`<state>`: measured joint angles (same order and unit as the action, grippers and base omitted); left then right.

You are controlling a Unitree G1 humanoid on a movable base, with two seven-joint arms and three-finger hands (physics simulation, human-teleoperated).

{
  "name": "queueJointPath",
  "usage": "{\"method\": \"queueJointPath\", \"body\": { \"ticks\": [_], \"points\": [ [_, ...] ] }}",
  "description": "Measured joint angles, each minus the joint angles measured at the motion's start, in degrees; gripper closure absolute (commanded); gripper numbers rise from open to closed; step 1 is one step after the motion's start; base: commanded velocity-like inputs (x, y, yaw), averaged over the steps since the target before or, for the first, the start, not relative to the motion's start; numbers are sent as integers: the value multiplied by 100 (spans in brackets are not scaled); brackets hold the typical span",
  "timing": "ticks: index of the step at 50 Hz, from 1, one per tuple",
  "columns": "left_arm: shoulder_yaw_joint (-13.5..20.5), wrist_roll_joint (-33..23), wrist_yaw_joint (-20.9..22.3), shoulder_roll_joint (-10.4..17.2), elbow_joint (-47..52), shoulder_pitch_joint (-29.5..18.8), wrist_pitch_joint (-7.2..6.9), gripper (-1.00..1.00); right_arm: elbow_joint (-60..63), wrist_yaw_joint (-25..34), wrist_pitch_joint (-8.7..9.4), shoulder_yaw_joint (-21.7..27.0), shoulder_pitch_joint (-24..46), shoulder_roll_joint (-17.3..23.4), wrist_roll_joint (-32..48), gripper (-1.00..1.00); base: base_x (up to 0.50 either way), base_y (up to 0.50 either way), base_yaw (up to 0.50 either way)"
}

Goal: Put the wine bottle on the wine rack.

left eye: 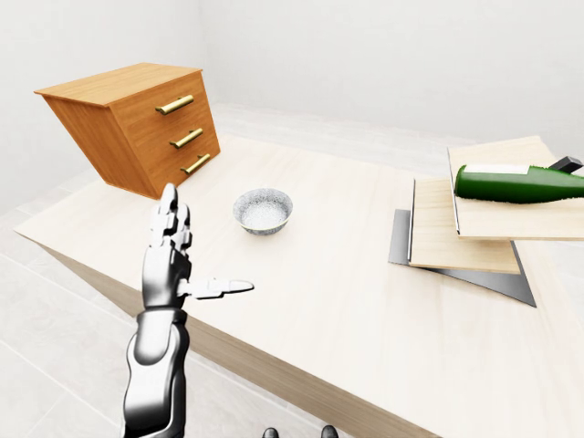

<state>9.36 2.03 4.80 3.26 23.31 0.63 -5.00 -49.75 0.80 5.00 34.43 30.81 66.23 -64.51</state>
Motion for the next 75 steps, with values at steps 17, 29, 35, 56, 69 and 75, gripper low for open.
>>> {"method": "queueJointPath", "body": {
  "ticks": [17,29,35,56,69,75],
  "points": [
    [-18,2,-5,-1,14,-2,0,-100,2135,-1163,0,677,-574,72,-877,-100,0,0,0],
    [-31,-1,0,-3,52,1,0,-100,3345,-1922,0,814,-610,217,-1451,-100,0,0,0],
    [-35,0,1,-5,103,9,0,-100,3826,-2231,0,755,-542,303,-1718,-100,0,0,0],
    [-48,46,7,-29,786,51,0,-100,5074,-2925,0,418,-230,695,-2529,-100,0,0,0],
    [-9,96,43,-51,1207,129,0,-100,5747,-3080,0,347,-189,989,-3026,-100,0,0,0],
    [9,112,67,-59,1300,155,0,-100,6037,-3080,0,332,-189,1176,-3307,-100,0,0,0]
  ]
}}
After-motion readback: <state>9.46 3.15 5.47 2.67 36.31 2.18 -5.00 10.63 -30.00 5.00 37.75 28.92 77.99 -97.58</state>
